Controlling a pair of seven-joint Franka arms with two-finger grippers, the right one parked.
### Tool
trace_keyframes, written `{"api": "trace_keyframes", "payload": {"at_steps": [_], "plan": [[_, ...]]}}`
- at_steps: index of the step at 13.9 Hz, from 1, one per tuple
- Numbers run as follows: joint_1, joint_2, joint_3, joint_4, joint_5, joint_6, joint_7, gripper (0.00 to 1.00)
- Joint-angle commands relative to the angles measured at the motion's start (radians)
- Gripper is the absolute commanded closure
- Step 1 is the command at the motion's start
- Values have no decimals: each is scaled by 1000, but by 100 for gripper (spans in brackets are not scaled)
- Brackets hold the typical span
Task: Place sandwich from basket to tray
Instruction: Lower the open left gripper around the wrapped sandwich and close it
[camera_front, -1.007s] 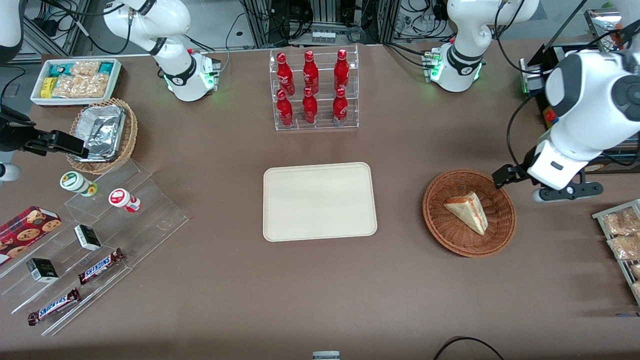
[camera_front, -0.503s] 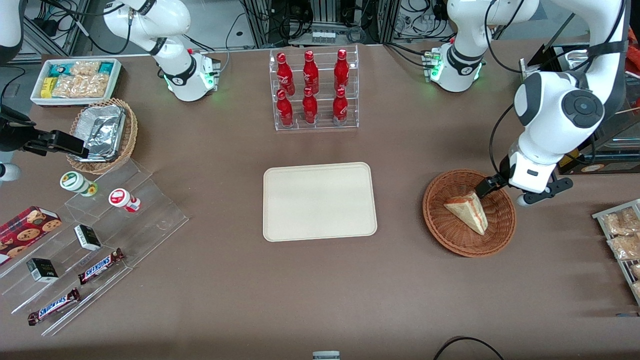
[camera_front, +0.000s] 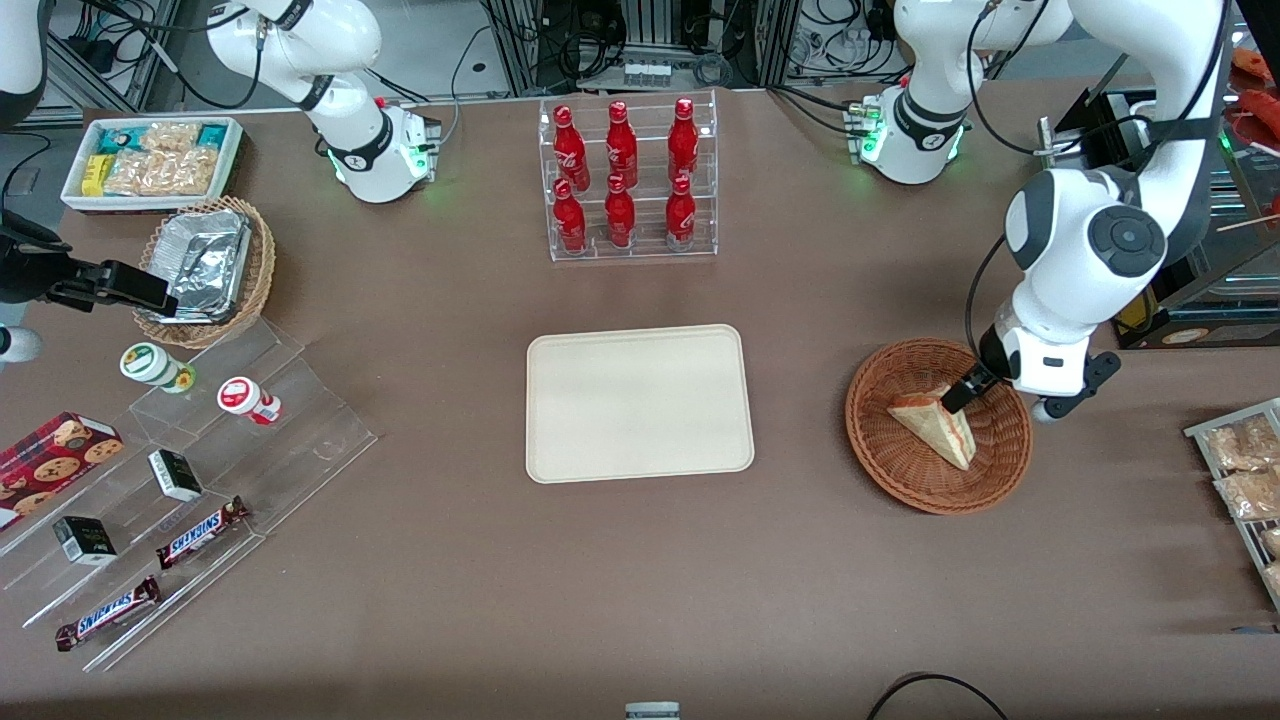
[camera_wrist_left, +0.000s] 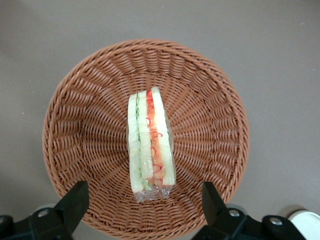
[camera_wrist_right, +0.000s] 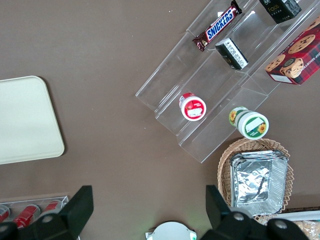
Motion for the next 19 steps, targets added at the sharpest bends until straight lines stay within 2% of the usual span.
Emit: {"api": "trace_keyframes", "payload": {"at_steps": [1,7,16,17,19], "plan": [[-10,23,2,-14,-3,41,-33,0],[-6,51,2,-103,-4,181,-54,0],[-8,125,2,-97,-4,258,-63,2],[-10,134,2,-96,-6,268,-68,14],[-10,151,1,-85,-6,288,-106,64]]}}
